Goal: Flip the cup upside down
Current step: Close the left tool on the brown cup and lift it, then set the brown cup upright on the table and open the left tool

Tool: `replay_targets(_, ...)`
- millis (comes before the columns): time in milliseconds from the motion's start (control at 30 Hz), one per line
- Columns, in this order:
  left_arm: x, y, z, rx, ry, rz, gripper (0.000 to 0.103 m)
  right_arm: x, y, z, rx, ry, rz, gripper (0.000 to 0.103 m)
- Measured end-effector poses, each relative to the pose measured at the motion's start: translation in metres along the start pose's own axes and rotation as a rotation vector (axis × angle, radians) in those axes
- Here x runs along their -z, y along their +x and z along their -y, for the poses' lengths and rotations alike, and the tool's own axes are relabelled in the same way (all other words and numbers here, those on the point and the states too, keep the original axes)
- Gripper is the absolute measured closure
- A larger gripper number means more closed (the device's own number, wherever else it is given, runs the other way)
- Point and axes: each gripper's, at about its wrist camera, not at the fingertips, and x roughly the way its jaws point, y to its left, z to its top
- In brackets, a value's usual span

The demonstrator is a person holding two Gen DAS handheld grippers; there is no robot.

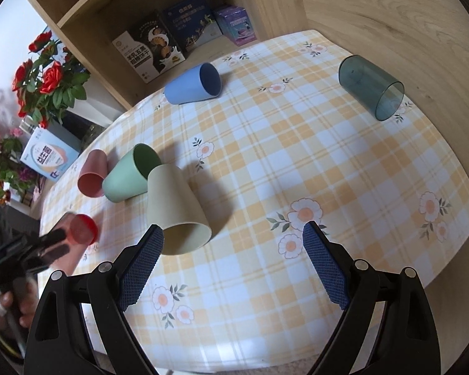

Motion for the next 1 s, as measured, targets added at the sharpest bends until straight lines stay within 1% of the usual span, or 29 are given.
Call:
replay_targets(67, 0.003, 0.008, 0.005, -0.005, -0.007, -0.002, 0.036, 0.0, -0.001, 0.002, 0.0, 0.005, 0.002, 0.015)
replay_targets(167, 0.011, 0.025, 0.011, -0.02, -0.016, -0.027, 0.036, 0.001, -0.001, 0.005, 0.001, 0.011, 0.0, 0.015)
replay_targets(400, 0.043, 0.039, 0.012, -0.051, -0.058, -0.1, 0.037, 0.003, 0.003, 0.012, 0.009, 0.027, -0.011, 0.015)
replay_targets(533, 0.057, 0.048, 0.021, -0.039, -0.069, -0.138, 0.037, 0.004, 0.003, 0.013, 0.01, 0.031, -0.012, 0.015)
replay_targets(700, 0.071, 0.051, 0.034, -0.014, -0.051, -0.163, 0.037, 0.005, 0.001, 0.012, 0.01, 0.024, -0.016, 0.015)
replay_targets(833, 0.078, 0.05, 0.035, -0.016, -0.033, -0.174, 0.037, 0.007, -0.001, 0.01, 0.015, 0.019, -0.02, 0.015)
replay_targets(900, 0.077, 0.046, 0.035, -0.011, -0.026, -0.167, 0.035, 0.008, -0.002, 0.008, 0.016, 0.014, -0.023, 0.015)
replay_targets(933, 0.076, 0.045, 0.037, -0.006, -0.021, -0.162, 0.032, 0.009, -0.003, 0.006, 0.021, 0.008, -0.024, 0.015)
replay_targets(967, 0.075, 0.041, 0.039, -0.003, -0.014, -0.153, 0.027, 0.009, -0.003, 0.005, 0.026, 0.003, -0.025, 0.015)
replay_targets(1000, 0.074, 0.036, 0.041, 0.0, -0.003, -0.137, 0.024, 0.01, -0.004, 0.002, 0.03, -0.005, -0.026, 0.015)
